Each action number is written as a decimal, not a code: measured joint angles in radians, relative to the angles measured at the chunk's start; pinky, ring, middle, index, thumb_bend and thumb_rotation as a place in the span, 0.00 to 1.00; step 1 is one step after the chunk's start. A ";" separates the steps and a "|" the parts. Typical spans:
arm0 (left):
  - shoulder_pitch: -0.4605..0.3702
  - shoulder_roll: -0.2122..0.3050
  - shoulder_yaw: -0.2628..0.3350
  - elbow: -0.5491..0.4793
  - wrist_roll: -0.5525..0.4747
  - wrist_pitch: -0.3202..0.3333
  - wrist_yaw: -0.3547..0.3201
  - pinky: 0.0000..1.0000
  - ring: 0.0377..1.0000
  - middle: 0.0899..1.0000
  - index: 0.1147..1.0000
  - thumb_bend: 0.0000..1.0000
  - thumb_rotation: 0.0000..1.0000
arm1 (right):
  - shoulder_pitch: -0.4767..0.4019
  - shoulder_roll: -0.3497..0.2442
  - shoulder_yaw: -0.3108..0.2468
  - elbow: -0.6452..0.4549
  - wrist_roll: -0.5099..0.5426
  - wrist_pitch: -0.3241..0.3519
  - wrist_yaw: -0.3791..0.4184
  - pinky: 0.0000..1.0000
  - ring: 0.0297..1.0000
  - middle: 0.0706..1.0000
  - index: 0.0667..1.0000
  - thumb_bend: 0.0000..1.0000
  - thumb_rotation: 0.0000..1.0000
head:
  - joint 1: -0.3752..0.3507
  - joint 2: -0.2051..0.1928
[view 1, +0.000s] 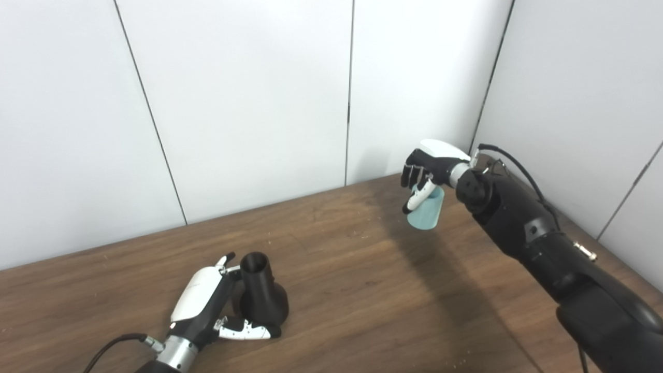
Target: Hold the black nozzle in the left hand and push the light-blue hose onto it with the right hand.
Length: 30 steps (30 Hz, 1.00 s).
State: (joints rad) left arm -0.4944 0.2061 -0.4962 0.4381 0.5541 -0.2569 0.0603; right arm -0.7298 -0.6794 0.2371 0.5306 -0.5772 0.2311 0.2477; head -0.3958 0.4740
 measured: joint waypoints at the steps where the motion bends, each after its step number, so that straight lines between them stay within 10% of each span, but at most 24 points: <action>1: 0.000 0.000 0.000 0.000 0.000 0.000 0.000 1.00 0.66 0.43 0.42 0.53 0.00 | 0.000 0.000 0.000 0.000 0.000 0.000 -0.001 0.48 0.45 0.48 0.44 0.52 0.00 | 0.000 0.002; 5: 0.000 0.001 0.000 -0.005 0.000 0.005 -0.004 1.00 0.67 0.43 0.42 0.53 0.00 | 0.000 0.000 0.008 0.000 -0.007 0.000 -0.002 0.54 0.57 0.47 0.45 0.52 0.00 | 0.000 0.002; 8: 0.005 0.004 0.000 -0.013 0.000 0.008 -0.008 1.00 0.67 0.43 0.42 0.53 0.00 | 0.000 0.000 0.015 0.001 -0.017 0.000 0.007 0.63 0.74 0.71 0.46 0.52 0.12 | 0.000 0.003; 11: 0.005 0.004 0.000 -0.014 0.000 0.008 -0.009 1.00 0.67 0.43 0.42 0.53 0.00 | 0.001 -0.001 0.017 0.013 -0.016 0.004 0.035 0.69 0.82 0.81 0.70 0.77 0.09 | 0.000 0.005; 30: 0.004 0.006 0.004 -0.015 0.000 0.008 -0.022 1.00 0.67 0.44 0.42 0.53 0.00 | 0.006 -0.018 0.016 -0.038 -0.018 0.080 0.130 0.75 0.90 0.94 0.88 0.89 0.16 | -0.008 0.017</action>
State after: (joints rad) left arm -0.4909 0.2119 -0.4926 0.4229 0.5541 -0.2485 0.0383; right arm -0.7233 -0.6970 0.2528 0.4930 -0.5952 0.3109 0.3781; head -0.4034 0.4909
